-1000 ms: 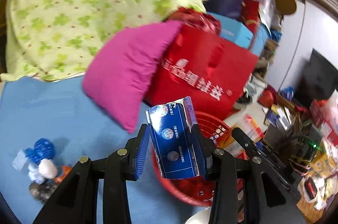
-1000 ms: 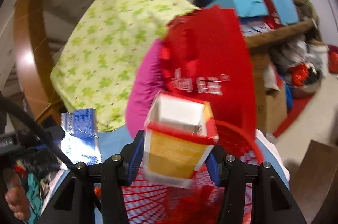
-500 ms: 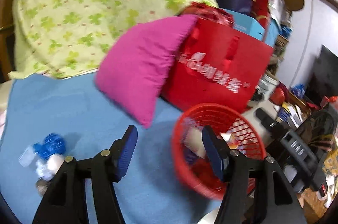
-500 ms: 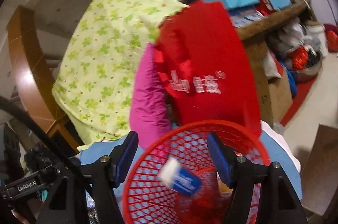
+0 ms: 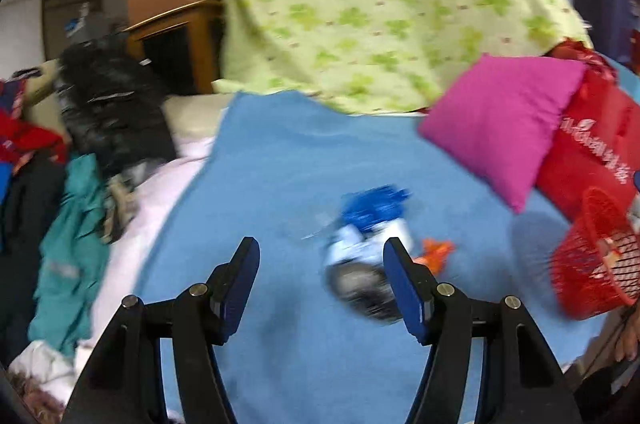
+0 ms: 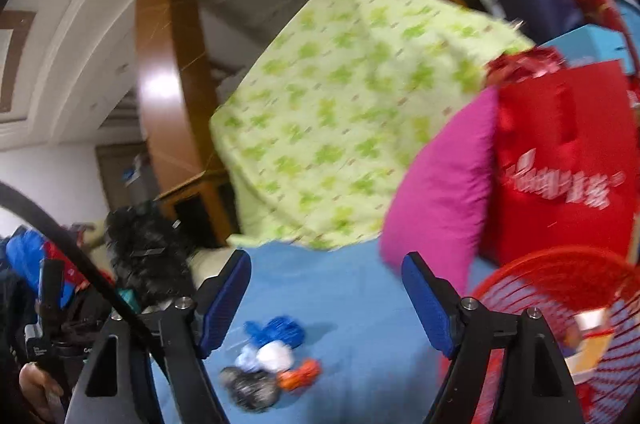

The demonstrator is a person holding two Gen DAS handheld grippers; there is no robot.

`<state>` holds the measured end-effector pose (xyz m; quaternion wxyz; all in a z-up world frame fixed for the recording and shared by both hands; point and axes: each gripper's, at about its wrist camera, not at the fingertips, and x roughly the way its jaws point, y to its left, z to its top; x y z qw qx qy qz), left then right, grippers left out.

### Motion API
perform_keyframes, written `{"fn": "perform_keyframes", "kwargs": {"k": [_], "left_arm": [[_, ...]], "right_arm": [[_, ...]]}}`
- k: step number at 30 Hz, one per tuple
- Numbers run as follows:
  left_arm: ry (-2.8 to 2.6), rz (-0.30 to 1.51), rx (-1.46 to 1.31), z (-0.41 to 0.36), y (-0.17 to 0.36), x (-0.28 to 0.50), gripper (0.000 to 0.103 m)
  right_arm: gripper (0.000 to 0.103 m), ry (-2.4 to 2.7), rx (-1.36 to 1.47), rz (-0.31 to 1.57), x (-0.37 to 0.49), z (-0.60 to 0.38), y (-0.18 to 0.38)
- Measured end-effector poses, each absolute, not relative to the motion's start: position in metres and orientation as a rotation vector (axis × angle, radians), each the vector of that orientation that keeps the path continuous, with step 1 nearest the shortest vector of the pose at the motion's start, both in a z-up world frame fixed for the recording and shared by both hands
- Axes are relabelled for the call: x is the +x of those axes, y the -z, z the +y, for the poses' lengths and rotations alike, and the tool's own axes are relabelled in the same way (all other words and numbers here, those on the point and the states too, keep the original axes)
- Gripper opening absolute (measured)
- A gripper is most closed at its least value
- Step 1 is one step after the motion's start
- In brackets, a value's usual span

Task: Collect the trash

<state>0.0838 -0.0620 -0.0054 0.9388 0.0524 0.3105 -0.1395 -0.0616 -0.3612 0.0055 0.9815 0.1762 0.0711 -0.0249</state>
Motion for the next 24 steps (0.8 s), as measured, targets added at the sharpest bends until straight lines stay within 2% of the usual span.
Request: {"fn": "perform_keyframes", "kwargs": {"k": [6, 12, 17, 18, 20, 24], "left_arm": [[0.279, 0.696, 0.062, -0.032, 0.034, 0.085, 0.066], [0.322, 0.759, 0.051, -0.032, 0.062, 0.091, 0.066], [0.357, 0.789, 0.051, -0.033, 0.076, 0.098, 0.066], [0.365, 0.794, 0.053, -0.033, 0.078, 0.100, 0.066], [0.381, 0.803, 0.047, -0.034, 0.081, 0.103, 0.066], [0.413, 0.824, 0.023, -0.034, 0.084, 0.113, 0.066]], "right_arm": [[0.081, -0.029, 0.433, 0.373, -0.003, -0.333, 0.029], [0.081, -0.009, 0.577, 0.692, 0.072, -0.333, 0.091], [0.079, 0.020, 0.691, 0.825, 0.108, -0.336, 0.131], [0.078, 0.024, 0.719, 0.847, 0.115, -0.337, 0.138], [0.064, 0.026, 0.773, 0.884, 0.133, -0.339, 0.154], [0.057, 0.080, 0.782, 0.926, 0.153, -0.338, 0.168]]}}
